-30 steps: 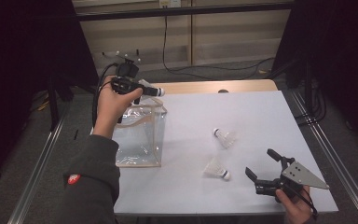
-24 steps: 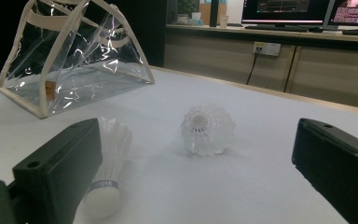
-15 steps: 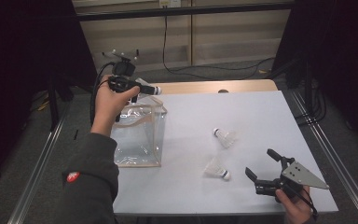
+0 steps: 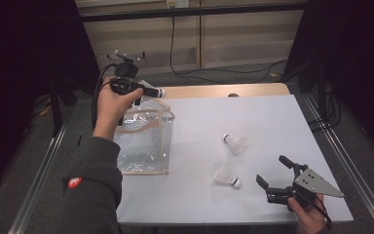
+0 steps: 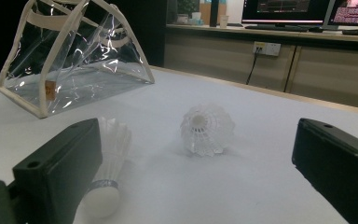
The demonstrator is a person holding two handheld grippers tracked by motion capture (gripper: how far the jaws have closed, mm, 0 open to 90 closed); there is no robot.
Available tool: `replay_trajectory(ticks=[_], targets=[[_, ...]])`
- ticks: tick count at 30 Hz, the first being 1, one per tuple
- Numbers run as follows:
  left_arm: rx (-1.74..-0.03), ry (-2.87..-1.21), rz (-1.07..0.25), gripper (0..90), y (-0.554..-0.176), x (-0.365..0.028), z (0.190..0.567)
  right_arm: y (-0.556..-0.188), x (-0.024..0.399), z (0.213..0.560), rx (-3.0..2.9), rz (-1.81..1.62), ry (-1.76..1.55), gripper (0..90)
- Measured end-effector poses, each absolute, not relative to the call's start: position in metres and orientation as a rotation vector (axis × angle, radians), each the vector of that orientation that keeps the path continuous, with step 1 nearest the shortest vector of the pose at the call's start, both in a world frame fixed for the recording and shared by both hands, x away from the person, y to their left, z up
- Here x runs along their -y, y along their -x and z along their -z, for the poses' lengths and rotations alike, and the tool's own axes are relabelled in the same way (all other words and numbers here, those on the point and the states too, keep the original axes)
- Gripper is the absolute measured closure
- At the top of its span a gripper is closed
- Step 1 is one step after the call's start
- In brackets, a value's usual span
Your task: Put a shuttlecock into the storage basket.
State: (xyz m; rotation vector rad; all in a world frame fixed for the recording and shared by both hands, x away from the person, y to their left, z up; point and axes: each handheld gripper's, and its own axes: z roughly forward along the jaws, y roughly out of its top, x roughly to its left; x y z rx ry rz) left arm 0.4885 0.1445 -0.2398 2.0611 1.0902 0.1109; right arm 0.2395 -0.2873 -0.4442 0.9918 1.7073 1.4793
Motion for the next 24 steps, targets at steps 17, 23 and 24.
replay_trajectory(ticks=[17,23,24], targets=[[-1.131,-2.040,-0.127,86.4,-0.494,-0.153,0.239,-0.240,0.287,0.444,-1.708,-1.481,-0.994,1.3],[-1.153,-2.037,-0.138,86.4,-0.496,-0.156,0.240,-0.240,0.288,0.444,-1.707,-1.484,-0.997,1.4],[-1.161,-2.034,-0.137,86.4,-0.496,-0.155,0.240,-0.240,0.288,0.444,-1.708,-1.482,-0.996,1.4]])
